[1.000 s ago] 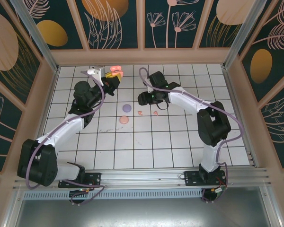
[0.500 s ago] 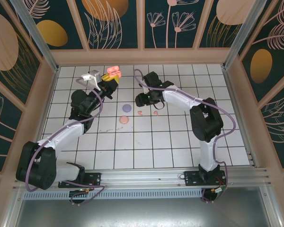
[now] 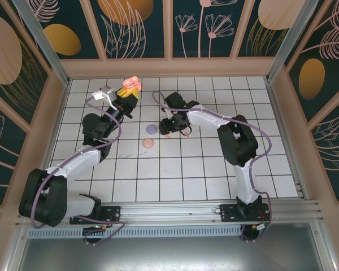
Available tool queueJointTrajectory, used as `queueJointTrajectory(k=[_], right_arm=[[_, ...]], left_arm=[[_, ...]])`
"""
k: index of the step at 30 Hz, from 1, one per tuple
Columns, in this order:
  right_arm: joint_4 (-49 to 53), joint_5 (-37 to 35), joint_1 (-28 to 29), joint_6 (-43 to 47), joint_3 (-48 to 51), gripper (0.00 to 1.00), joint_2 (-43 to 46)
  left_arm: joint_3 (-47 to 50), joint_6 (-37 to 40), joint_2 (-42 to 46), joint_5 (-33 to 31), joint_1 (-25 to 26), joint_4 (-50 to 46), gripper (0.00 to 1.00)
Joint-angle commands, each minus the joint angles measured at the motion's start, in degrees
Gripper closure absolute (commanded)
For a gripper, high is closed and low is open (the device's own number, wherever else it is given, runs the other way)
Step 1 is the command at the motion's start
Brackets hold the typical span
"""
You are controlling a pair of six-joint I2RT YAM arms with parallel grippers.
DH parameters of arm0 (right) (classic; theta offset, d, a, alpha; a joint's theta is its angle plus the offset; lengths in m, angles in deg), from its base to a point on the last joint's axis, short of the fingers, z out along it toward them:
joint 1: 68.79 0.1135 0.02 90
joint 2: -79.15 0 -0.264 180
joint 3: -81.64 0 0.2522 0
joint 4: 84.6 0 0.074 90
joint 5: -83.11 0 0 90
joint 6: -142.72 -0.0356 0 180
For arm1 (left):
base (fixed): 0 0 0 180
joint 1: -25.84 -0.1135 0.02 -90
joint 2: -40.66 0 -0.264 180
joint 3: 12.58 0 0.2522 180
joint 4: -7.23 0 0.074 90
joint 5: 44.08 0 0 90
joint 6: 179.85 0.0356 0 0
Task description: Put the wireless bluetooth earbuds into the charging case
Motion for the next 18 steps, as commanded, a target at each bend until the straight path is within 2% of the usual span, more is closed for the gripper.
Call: queueJointTrajectory(k=[1, 18], right_arm=[[1.8, -1.4, 1.1, 0.6, -2.4, 0.43, -1.6], [3.8, -5.7, 2.8, 0.9, -5.3, 0.46, -5.5]], left_arm=[[0.4, -1.4, 0.7, -0.6, 0.2, 5.1, 1.0], [0.3, -1.8, 0.5, -0.3, 0.3, 4.0, 1.0]])
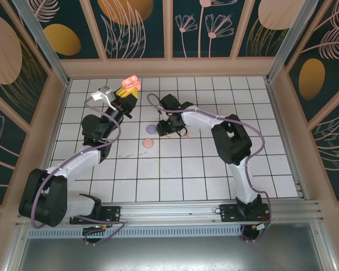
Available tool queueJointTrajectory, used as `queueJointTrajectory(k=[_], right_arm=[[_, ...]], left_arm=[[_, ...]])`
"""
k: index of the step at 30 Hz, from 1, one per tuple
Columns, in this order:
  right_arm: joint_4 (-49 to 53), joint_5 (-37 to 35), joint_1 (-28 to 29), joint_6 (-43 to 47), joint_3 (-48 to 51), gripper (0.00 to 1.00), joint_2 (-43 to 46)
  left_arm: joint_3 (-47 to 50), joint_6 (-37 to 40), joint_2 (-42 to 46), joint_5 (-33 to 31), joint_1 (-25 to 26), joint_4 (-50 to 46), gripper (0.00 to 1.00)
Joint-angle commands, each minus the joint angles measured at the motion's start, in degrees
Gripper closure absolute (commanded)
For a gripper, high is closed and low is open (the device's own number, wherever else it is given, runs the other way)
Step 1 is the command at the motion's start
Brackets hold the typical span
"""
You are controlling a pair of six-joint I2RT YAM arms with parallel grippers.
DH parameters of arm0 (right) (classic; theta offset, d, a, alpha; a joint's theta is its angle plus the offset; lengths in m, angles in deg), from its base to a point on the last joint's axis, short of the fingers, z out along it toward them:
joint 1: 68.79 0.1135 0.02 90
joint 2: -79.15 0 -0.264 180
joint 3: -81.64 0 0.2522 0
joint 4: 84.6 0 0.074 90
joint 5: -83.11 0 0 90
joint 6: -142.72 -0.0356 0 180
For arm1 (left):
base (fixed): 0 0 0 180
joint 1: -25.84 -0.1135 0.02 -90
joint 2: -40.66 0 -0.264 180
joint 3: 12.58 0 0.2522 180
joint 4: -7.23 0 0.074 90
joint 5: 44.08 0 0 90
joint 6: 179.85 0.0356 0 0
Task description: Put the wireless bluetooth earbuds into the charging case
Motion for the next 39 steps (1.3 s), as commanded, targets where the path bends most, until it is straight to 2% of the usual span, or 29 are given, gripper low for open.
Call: queueJointTrajectory(k=[1, 22, 39], right_arm=[[2.4, -1.8, 0.9, 0.9, -1.7, 0.46, -1.6], [2.4, -2.9, 1.2, 0.0, -2.4, 0.51, -3.2], [5.0, -9.1, 1.9, -5.3, -4.2, 0.56, -4.6]], left_arm=[[0.1, -0.9, 0.5, -0.2, 0.3, 2.1, 1.0], [-0.3, -1.1, 0.4, 0.3, 0.3, 1.2, 1.0], [-0.1, -1.1, 0.6, 0.4, 0.2, 0.8, 1.0]])
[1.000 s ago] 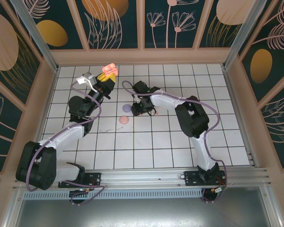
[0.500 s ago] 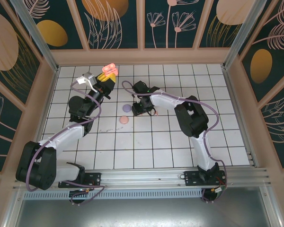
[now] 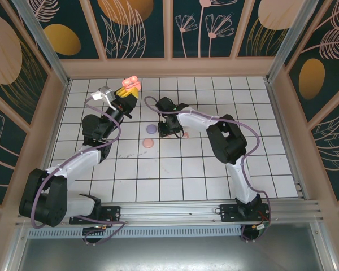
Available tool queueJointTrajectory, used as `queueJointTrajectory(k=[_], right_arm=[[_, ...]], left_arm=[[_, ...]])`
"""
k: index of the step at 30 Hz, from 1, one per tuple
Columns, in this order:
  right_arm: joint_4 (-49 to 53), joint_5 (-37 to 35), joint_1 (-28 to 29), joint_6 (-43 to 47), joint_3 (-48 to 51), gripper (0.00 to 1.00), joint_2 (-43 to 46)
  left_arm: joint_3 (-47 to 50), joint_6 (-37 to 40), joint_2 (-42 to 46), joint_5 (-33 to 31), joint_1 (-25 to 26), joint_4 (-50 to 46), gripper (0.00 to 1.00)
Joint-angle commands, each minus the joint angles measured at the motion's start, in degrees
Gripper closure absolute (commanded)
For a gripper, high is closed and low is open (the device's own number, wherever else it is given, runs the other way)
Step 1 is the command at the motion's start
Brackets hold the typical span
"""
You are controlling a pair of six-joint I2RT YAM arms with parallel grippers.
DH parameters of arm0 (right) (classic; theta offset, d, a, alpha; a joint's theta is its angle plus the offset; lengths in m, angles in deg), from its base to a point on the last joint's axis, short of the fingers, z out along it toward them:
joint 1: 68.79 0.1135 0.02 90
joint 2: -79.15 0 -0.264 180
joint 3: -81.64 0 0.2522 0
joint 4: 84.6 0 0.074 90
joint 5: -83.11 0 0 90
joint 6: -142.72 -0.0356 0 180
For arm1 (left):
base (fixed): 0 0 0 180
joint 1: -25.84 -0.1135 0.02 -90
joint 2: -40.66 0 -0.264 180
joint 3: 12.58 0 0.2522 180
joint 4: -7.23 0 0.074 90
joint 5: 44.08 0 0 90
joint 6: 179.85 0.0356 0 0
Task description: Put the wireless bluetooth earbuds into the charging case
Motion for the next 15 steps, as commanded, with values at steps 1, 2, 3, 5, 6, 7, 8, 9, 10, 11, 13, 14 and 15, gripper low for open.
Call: queueJointTrajectory(k=[1, 2, 3, 5, 6, 7, 8, 9, 10, 11, 13, 14, 15], right_arm=[[2.6, -2.9, 0.5, -2.0, -1.5, 0.56, -1.6], [2.7, -2.9, 0.5, -2.2, -1.4, 0.56, -1.6], [2.8, -3.0, 0.6, -2.4, -1.4, 0.56, -1.6], [2.9, -3.3, 0.8, -2.6, -1.3, 0.56, -1.6], [2.9, -3.4, 0.9, -2.7, -1.2, 0.56, -1.5], [2.9, -3.5, 1.0, -2.7, -1.1, 0.56, -1.5], [2.9, -3.6, 1.2, -2.8, -1.1, 0.56, -1.5], [2.9, -3.7, 1.3, -2.9, -1.1, 0.56, -1.5], [2.9, -3.8, 1.4, -3.0, -1.0, 0.56, -1.5], [3.0, -3.8, 1.5, -3.1, -1.0, 0.56, -1.5], [3.0, -3.9, 1.6, -3.3, -0.9, 0.56, -1.5], [3.0, -3.8, 1.7, -3.4, -1.0, 0.57, -1.5], [3.1, -4.0, 1.8, -3.4, -1.0, 0.57, -1.5]], left_arm=[[-0.1, -0.5, 0.6, 0.3, 0.3, 1.1, 1.0], [-0.1, -0.5, 0.6, 0.3, 0.3, 1.1, 1.0], [-0.1, -0.5, 0.6, 0.3, 0.3, 1.1, 1.0], [-0.1, -0.5, 0.6, 0.3, 0.3, 1.2, 1.0], [-0.1, -0.6, 0.5, 0.3, 0.3, 1.1, 1.0], [-0.1, -0.5, 0.6, 0.3, 0.3, 1.2, 1.0], [-0.1, -0.6, 0.6, 0.3, 0.2, 1.2, 1.0], [-0.1, -0.6, 0.6, 0.3, 0.3, 1.2, 1.0], [-0.2, -0.6, 0.6, 0.3, 0.3, 1.2, 1.0], [-0.1, -0.6, 0.6, 0.3, 0.2, 1.1, 1.0], [-0.1, -0.6, 0.5, 0.3, 0.3, 1.2, 1.0], [-0.1, -0.6, 0.5, 0.4, 0.3, 1.2, 1.0], [-0.1, -0.5, 0.5, 0.4, 0.2, 1.2, 1.0]])
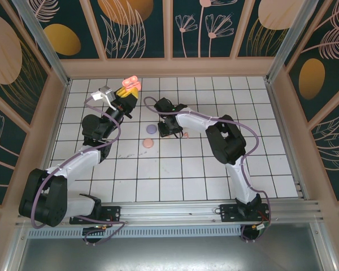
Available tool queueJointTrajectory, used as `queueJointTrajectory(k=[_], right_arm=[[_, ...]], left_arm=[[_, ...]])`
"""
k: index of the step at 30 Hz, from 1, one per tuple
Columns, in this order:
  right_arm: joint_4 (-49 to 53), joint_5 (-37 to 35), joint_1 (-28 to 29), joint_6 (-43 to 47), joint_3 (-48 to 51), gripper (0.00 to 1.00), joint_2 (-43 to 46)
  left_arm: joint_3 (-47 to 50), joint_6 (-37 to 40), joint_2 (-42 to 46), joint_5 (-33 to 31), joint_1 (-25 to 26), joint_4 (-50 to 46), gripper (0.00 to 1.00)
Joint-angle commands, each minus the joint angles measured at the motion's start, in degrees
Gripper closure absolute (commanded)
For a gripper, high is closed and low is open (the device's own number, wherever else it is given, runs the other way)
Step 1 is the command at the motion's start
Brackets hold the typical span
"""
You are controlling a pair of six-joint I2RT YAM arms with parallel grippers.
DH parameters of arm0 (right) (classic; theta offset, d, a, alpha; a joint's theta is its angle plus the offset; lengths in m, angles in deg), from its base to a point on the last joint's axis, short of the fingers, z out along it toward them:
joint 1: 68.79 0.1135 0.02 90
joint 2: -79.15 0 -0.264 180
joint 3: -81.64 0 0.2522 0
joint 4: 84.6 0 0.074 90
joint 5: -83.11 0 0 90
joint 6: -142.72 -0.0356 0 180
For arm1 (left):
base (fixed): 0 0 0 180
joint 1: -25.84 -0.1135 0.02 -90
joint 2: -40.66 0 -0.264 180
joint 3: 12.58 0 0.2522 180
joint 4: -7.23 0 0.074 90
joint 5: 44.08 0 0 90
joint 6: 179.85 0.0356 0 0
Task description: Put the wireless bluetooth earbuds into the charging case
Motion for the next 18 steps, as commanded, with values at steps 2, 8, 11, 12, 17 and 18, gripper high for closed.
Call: queueJointTrajectory(k=[2, 8, 11, 12, 17, 18], right_arm=[[2.8, -0.7, 1.0, -1.5, -0.7, 0.57, -1.3], [2.9, -0.9, 1.2, -1.8, -0.4, 0.6, -1.2], [3.0, -1.0, 1.4, -2.0, -0.5, 0.6, -1.1], [3.0, -1.0, 1.4, -2.0, -0.6, 0.6, -1.1], [3.2, -1.1, 1.6, -2.3, -0.6, 0.6, -1.1], [3.2, -1.2, 1.6, -2.4, -0.6, 0.6, -1.1]], left_arm=[[-0.1, -0.6, 0.5, 0.3, 0.3, 1.2, 1.0], [0.1, -0.6, 0.8, 0.2, 0.3, 1.2, 1.0], [0.1, -0.6, 0.8, 0.2, 0.3, 1.2, 1.0], [0.1, -0.6, 0.8, 0.2, 0.2, 1.2, 1.0], [0.0, -0.6, 0.8, 0.4, 0.3, 1.2, 1.0], [0.0, -0.6, 0.8, 0.3, 0.3, 1.1, 1.0]])
